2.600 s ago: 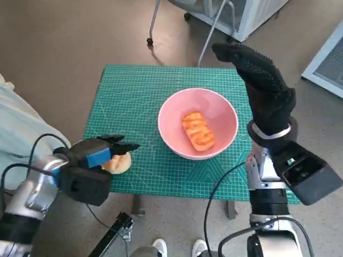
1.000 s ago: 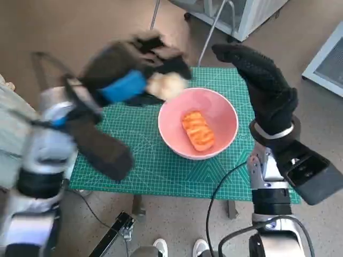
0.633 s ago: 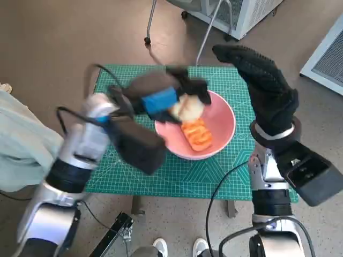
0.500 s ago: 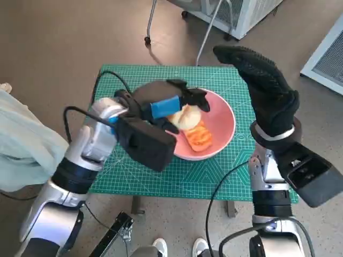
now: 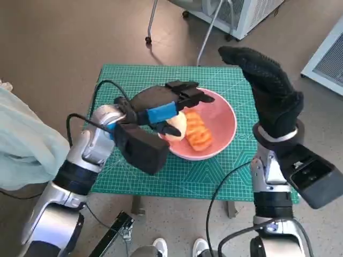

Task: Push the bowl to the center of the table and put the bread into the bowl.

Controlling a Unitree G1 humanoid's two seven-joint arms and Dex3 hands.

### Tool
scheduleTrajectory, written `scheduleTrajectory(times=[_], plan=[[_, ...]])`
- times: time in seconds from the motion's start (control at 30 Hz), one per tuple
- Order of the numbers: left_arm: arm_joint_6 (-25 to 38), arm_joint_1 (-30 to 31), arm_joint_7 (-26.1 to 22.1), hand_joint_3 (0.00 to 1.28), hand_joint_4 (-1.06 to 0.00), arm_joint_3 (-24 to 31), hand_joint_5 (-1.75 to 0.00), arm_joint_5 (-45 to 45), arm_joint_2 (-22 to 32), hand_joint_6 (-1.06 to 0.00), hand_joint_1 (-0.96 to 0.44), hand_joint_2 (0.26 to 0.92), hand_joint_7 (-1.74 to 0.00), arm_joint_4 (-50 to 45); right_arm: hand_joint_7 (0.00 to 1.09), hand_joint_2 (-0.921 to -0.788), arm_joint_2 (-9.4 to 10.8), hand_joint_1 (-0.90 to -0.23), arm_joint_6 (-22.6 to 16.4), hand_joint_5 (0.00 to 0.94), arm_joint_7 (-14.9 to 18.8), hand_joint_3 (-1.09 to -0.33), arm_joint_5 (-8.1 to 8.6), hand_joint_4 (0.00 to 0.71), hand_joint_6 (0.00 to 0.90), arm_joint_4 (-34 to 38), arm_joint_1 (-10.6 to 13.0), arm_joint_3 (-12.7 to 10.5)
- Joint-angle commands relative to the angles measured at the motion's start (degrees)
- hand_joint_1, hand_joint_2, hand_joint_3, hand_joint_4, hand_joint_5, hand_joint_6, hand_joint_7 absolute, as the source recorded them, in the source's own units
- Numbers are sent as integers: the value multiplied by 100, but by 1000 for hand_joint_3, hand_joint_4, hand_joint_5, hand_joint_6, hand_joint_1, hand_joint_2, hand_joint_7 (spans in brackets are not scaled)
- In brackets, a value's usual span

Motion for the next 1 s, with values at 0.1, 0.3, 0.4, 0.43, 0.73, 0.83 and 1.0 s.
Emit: scheduleTrajectory(times=[0.1,0.3,0.4,0.43,0.73,0.83,1.0], plan=[[-563,105,577,193,-86,746,-26,-797,-228,-47,-616,919,-404,-77,821,-921,-62,-679,111,17,-112,-785,-23,272,-1,47,-23,-74],[-1082,418,1211,213,-243,1465,-51,-1723,-753,-214,-574,921,-336,-100,822,-921,-25,-677,168,18,-398,-788,-203,275,-1,76,-144,-122],[-1068,573,1314,230,-290,1692,-56,-2267,-1065,-257,-550,921,-317,-326,821,-921,21,-679,158,20,-648,-792,-416,279,-1,71,-188,-127],[-1051,632,1325,231,-296,1754,-57,-2472,-1174,-263,-545,921,-316,-445,821,-921,35,-679,150,20,-748,-793,-504,280,-1,74,-206,-128],[-682,1099,1689,287,-340,1986,-38,-2596,-1396,-230,-471,921,-438,-1347,780,-921,79,-671,301,21,-1184,-817,-754,284,-1,-11,-333,-86],[-559,1164,1624,289,-342,2020,-35,-2672,-1364,-216,-455,921,-456,-1480,768,-921,72,-666,409,20,-1214,-819,-718,284,-1,-48,-368,-69],[-433,1239,1488,285,-339,2077,-28,-2818,-1313,-190,-439,921,-463,-1656,770,-921,47,-663,512,19,-1223,-809,-712,284,2,-63,-421,-50]])
